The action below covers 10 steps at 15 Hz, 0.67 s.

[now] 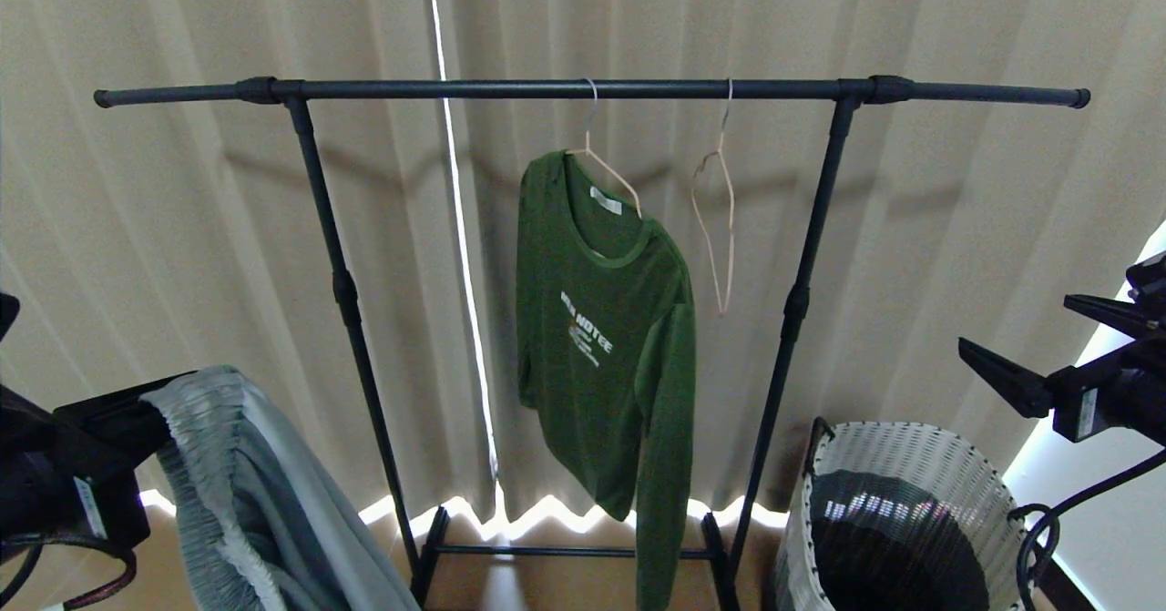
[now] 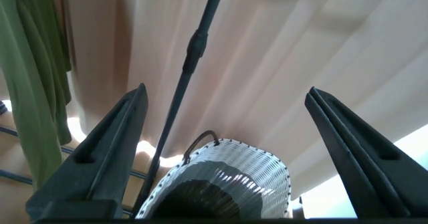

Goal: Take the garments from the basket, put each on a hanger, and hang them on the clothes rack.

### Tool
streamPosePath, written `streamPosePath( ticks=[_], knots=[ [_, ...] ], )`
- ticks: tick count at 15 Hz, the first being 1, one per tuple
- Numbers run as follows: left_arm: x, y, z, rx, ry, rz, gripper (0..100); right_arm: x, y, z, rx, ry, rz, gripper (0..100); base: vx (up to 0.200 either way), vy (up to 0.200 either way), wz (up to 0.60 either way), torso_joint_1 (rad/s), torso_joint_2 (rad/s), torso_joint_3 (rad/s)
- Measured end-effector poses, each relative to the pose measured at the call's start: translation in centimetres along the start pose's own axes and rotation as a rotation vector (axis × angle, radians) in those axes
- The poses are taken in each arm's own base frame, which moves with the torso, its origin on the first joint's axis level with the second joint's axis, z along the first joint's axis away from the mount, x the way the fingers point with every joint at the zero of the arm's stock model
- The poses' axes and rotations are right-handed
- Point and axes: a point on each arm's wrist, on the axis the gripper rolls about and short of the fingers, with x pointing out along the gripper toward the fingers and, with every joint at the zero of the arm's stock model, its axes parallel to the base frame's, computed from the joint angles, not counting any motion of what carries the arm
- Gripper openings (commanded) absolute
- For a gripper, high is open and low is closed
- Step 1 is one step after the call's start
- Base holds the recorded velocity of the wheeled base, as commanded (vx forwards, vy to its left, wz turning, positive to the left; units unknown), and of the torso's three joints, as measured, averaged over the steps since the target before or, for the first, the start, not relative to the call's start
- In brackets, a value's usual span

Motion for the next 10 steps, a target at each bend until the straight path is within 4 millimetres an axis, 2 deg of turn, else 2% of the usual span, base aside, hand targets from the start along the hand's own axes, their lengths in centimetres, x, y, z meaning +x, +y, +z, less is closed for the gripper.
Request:
streamPosePath(
  ticks=[8,10],
  knots=[
    [0.04,0.18,-0.15,-0.001,0.008,0.014,0,0.04,-0.03,0.05,0.000,-0.001,-0.001,100,0.000,0.200,0.00,0.004,0.00,-0.001],
    [0.06,0.17,-0.19,-0.001,0.010,0.013,0,0.05,-0.12,0.31,-0.004,-0.024,-0.010,100,0.000,0.000,0.00,0.000,0.00,0.000]
  ],
)
